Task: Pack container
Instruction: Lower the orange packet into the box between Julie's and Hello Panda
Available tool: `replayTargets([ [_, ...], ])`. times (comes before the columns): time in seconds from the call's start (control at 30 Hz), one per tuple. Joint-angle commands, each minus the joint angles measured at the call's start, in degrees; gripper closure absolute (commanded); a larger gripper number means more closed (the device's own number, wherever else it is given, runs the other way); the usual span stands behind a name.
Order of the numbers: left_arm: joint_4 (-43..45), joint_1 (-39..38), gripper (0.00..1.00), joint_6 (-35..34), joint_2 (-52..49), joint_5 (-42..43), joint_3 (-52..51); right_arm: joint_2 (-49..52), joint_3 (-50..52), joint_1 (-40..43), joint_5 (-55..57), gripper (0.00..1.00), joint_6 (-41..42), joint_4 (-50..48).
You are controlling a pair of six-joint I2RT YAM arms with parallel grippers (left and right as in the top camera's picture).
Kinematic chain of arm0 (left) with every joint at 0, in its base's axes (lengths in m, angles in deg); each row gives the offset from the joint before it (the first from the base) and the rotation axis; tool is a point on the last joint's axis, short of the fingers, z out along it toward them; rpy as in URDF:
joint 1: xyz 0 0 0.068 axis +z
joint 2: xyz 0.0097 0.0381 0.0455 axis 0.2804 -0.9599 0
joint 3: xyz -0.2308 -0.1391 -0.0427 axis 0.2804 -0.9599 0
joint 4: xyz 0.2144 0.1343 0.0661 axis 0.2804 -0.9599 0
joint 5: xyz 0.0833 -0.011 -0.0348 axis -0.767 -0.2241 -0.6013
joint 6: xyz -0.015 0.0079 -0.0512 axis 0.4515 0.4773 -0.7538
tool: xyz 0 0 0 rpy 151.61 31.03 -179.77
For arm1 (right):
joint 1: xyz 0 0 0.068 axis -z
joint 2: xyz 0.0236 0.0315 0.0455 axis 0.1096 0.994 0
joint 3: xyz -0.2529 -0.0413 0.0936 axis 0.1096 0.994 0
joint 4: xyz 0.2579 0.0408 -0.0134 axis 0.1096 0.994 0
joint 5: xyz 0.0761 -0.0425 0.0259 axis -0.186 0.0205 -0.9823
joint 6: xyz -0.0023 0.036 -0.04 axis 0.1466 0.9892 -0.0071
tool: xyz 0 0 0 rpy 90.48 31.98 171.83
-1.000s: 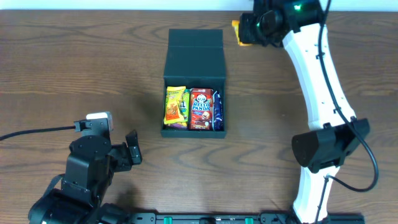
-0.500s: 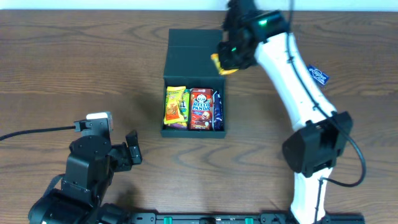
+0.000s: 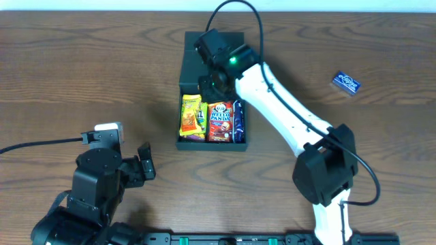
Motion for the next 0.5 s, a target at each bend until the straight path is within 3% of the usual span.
replayTargets([
  [0.0,0.0,0.2,0.05,0.3,0.2,-1.1,1.2,-1.7,3.1,-1.2,1.4,0.81,6.3,-3.0],
  [0.47,0.0,0.2,0.05,0.3,0.2,-1.1,1.2,-1.7,12.3,-3.6,4.5,0.81,18.5,-11.4],
])
